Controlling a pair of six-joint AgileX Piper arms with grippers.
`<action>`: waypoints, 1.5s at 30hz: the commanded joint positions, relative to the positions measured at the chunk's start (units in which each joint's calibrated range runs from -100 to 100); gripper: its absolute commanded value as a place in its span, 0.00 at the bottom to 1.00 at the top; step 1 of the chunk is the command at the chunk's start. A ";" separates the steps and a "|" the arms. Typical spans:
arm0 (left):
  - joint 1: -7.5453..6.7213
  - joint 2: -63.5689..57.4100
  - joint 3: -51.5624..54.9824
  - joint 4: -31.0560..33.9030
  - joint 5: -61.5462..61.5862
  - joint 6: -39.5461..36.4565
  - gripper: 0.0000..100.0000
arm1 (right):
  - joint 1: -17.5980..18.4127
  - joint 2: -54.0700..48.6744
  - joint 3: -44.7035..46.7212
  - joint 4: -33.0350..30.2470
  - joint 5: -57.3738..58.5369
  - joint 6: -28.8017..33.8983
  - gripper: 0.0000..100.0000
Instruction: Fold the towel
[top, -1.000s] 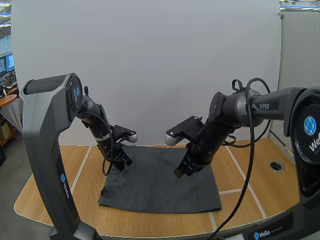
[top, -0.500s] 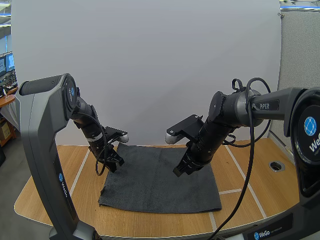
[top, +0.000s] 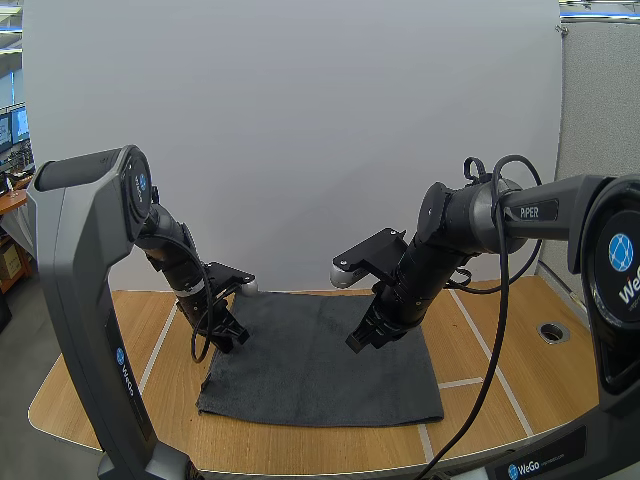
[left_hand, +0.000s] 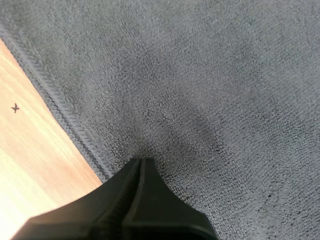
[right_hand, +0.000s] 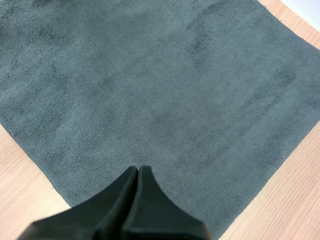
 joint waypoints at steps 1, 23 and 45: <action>0.02 1.30 3.90 3.44 2.43 0.21 0.00 | -0.22 -0.73 -0.33 0.14 -1.27 0.07 0.00; 3.52 -4.58 7.94 5.57 3.31 0.10 0.00 | -0.22 -0.73 -0.33 -0.27 -6.97 2.70 0.00; 3.52 -32.15 -0.50 -1.75 10.93 -0.65 0.00 | -13.92 0.22 -12.12 9.28 -7.11 5.05 0.00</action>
